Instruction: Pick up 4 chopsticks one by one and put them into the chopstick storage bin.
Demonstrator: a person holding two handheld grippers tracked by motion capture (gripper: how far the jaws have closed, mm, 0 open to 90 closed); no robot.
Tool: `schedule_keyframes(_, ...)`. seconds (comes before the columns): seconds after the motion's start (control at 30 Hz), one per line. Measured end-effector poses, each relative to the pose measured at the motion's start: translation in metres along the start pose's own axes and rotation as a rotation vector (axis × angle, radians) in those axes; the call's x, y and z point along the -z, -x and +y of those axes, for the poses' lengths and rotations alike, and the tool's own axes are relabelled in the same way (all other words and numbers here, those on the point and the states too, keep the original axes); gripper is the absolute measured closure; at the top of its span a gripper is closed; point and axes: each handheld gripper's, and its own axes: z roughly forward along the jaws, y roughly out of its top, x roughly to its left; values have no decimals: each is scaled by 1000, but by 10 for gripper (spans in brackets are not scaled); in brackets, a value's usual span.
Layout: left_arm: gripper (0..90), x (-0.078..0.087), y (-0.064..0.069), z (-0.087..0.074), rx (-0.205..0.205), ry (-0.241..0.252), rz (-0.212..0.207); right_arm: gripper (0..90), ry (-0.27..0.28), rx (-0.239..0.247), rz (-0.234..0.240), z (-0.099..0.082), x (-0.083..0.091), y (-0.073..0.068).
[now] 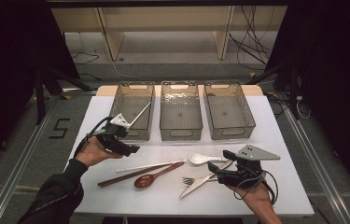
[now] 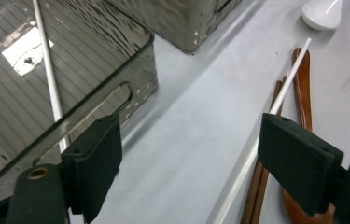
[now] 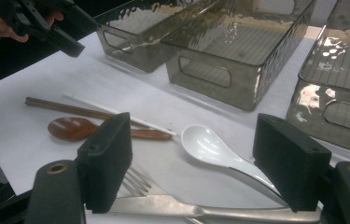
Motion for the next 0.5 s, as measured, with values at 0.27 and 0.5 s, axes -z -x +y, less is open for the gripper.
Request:
schedule_keyframes(0.27, 212, -10, 11, -6, -55, -72, -12, 292, -4, 0, -1, 0, 0, 0)
schedule_keyframes(0.5, 227, -21, 16, -11, -94, -139, -27, 292, -5, 0, -1, 0, 0, 0)
